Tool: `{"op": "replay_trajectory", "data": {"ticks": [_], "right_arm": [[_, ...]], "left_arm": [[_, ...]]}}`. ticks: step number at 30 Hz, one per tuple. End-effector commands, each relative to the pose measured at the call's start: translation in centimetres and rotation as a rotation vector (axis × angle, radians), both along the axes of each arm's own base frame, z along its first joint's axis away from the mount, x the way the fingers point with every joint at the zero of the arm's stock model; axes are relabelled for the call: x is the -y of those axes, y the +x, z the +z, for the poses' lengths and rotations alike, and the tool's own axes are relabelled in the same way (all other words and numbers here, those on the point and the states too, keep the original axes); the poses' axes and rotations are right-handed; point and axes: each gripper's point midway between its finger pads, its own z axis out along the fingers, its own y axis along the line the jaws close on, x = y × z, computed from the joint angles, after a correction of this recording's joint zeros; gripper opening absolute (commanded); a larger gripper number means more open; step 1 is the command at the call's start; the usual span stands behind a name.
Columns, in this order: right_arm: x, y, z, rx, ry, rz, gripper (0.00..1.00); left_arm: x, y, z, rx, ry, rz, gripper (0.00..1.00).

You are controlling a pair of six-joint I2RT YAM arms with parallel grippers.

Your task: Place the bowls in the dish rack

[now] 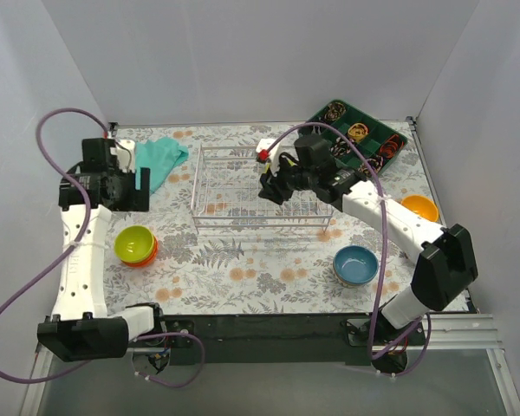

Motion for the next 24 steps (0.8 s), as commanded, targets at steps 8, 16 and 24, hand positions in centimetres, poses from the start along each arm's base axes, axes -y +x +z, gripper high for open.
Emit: {"op": "replay_trajectory", "data": {"ticks": [8, 16, 24], "right_arm": [[-13.8, -9.3, 2.1, 0.127, 0.001, 0.682, 0.58], [-23.9, -13.8, 0.1, 0.274, -0.004, 0.943, 0.66], [-28.4, -16.3, -4.2, 0.385, -0.029, 1.007, 0.64]], "left_arm": [[-7.7, 7.6, 9.8, 0.277, -0.039, 0.325, 0.78], [-9.1, 9.2, 12.5, 0.327, -0.121, 0.333, 0.78], [-9.8, 7.6, 15.2, 0.439, -0.086, 0.343, 0.79]]}}
